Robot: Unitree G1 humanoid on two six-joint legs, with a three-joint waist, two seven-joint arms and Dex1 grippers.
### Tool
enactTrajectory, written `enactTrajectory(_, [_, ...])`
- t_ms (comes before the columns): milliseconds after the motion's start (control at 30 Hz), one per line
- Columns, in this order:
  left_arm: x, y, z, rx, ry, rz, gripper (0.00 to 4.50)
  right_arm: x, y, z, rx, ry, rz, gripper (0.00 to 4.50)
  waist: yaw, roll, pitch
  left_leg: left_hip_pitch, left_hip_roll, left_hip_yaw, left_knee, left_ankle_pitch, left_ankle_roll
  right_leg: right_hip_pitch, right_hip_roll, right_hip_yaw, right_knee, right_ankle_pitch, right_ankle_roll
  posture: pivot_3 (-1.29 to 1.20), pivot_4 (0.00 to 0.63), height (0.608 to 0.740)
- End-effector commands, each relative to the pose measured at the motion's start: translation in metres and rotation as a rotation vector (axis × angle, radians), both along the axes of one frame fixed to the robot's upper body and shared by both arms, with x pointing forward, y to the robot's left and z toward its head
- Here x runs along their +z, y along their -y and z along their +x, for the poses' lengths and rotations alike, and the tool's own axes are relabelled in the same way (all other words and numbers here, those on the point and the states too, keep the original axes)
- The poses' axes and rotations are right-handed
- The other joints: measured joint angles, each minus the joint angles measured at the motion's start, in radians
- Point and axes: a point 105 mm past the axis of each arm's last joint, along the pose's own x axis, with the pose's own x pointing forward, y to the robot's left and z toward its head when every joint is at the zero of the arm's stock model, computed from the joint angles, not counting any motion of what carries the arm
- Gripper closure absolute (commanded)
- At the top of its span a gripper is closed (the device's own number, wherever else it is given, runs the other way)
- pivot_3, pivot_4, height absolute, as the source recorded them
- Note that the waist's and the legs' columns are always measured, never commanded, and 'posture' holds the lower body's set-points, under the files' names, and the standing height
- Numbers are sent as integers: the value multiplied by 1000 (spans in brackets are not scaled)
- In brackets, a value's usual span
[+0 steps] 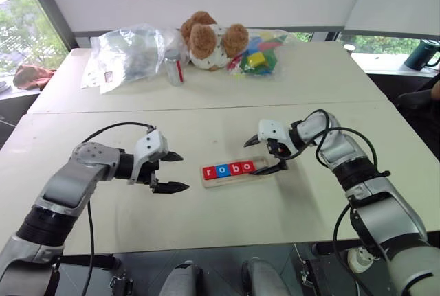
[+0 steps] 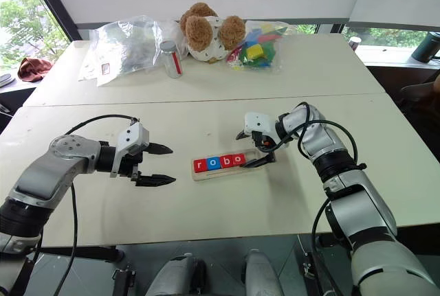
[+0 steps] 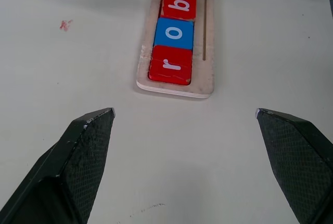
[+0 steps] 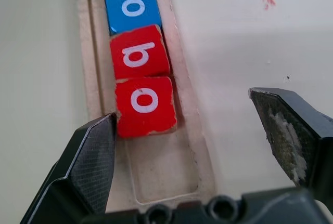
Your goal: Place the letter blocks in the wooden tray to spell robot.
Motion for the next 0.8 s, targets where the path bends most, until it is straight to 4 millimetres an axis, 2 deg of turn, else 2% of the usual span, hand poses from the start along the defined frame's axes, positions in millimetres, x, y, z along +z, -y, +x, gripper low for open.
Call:
enactTrajectory(33, [6, -1, 1, 1, 24, -6, 0, 12, -4, 6, 15, 58, 3, 62, 0, 0, 0, 0, 0, 0, 0, 0, 0, 0, 0, 0, 0, 0, 0, 0, 150, 740])
enactTrajectory(233, [7, -1, 1, 0, 24, -6, 0, 15, -3, 4, 25, 64, 4, 62, 0, 0, 0, 0, 0, 0, 0, 0, 0, 0, 0, 0, 0, 0, 0, 0, 150, 740])
enactTrajectory(333, [8, 0, 0, -2, 30, -5, 0, 25, 7, -6, 28, 68, 16, 62, 3, 0, 0, 0, 0, 0, 0, 0, 0, 0, 0, 0, 0, 0, 0, 0, 150, 740])
enactTrajectory(400, [20, 6, -2, -18, 43, -55, 0, 47, 22, -8, -72, 110, 74, 62, 9, 0, 0, -1, 0, -1, 0, 0, 0, 0, 0, 0, 0, 0, 0, 0, 150, 740])
enactTrajectory(500, [37, 15, -7, -48, 62, -123, 0, 84, 49, -3, -351, 181, 239, 62, 11, 0, 0, -6, 0, -3, 1, 0, 0, -3, -1, -1, -1, 0, 0, 0, 150, 740])
enactTrajectory(567, [45, 21, -11, -68, 66, -152, 0, 101, 73, 1, -580, 247, 344, 62, 10, 0, 0, -8, 0, -3, 2, 0, -1, -5, -1, -1, -1, 0, 0, 0, 150, 740])
enactTrajectory(600, [47, 26, -13, -87, 68, -160, 0, 107, 92, 4, -752, 292, 421, 62, 9, 0, 0, -8, 0, -3, 2, 0, -1, -5, -1, -1, -1, 0, 0, 0, 150, 740])
enactTrajectory(667, [50, 36, -16, -128, 71, -169, 0, 103, 130, 0, -1077, 368, 505, 62, 10, -1, -1, -8, 0, -4, 1, 1, -1, -5, -1, -1, 0, 0, 0, 0, 150, 740])
enactTrajectory(733, [53, 45, -15, -161, 74, -185, 0, 77, 165, -16, -1401, 409, 476, 62, 17, -1, -2, -8, 0, -5, 0, 1, -2, -5, -1, -2, -1, 0, 0, 0, 150, 740])
enactTrajectory(800, [54, 50, -11, -167, 78, -196, 0, 58, 182, -31, -1592, 420, 428, 62, 22, 0, -2, -8, 0, -4, 0, 1, -3, -5, 0, -1, 0, 0, 0, 0, 150, 740])
